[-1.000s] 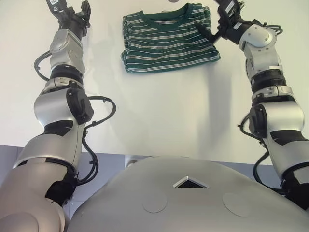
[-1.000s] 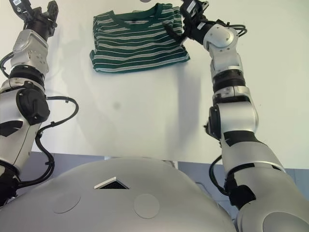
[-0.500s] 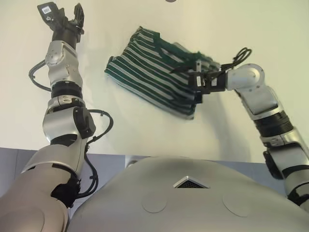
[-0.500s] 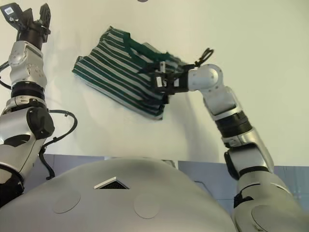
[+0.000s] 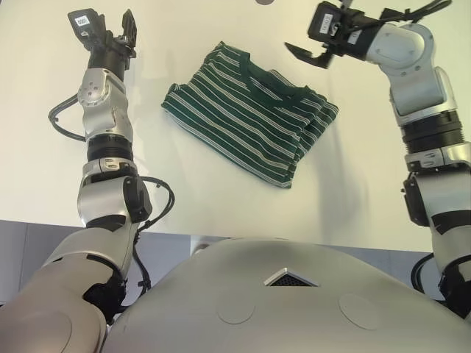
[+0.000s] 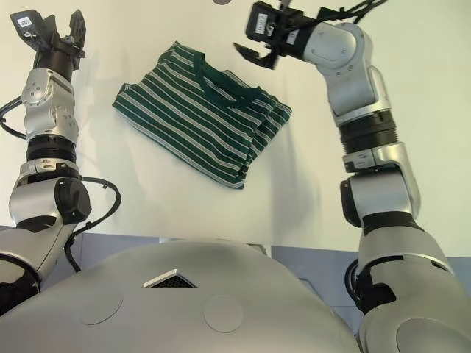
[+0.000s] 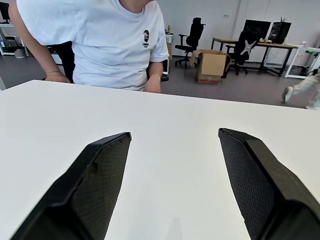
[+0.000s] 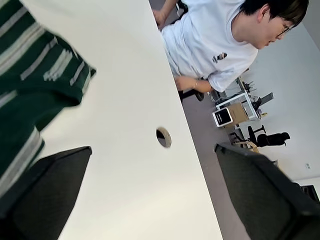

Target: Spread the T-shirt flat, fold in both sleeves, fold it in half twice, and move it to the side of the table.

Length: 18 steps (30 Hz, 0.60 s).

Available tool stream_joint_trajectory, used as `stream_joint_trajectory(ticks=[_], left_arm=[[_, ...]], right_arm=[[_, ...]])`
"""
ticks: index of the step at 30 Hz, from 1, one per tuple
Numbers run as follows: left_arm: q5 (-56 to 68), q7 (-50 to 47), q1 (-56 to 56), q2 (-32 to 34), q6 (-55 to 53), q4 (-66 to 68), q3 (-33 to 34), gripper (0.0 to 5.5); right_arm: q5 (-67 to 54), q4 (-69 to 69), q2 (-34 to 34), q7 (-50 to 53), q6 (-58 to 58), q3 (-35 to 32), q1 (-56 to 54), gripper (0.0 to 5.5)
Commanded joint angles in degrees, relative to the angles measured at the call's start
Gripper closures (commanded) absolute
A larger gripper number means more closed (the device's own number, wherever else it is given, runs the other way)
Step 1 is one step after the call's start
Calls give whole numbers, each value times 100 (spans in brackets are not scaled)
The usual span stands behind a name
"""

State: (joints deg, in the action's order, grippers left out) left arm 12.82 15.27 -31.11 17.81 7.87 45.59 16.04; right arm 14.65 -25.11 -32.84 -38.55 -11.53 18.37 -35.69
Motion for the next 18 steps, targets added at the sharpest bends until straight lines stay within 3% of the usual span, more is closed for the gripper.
stream_joint_trajectory(ticks=[1,7,12,15,18], left_arm=[[-46,-21,-32,-55,-51,70,-46,228],[-39,-48,18,-66,-36,105,-49,228],[-30,-73,49,-64,5,117,-22,228],[-17,-91,131,-38,31,66,14,228],[-25,-95,105,-49,-1,-27,-13,228]], right_arm=[[197,-201,-461,-218,-408,19,290,91],[-610,1286,-920,-1683,-106,58,1394,91],[-1475,3324,-1954,-2973,627,-65,2770,91],[-1976,3619,-2208,-3249,1015,-496,2610,91],[-2399,3700,-1894,-3098,1447,-774,2083,91]])
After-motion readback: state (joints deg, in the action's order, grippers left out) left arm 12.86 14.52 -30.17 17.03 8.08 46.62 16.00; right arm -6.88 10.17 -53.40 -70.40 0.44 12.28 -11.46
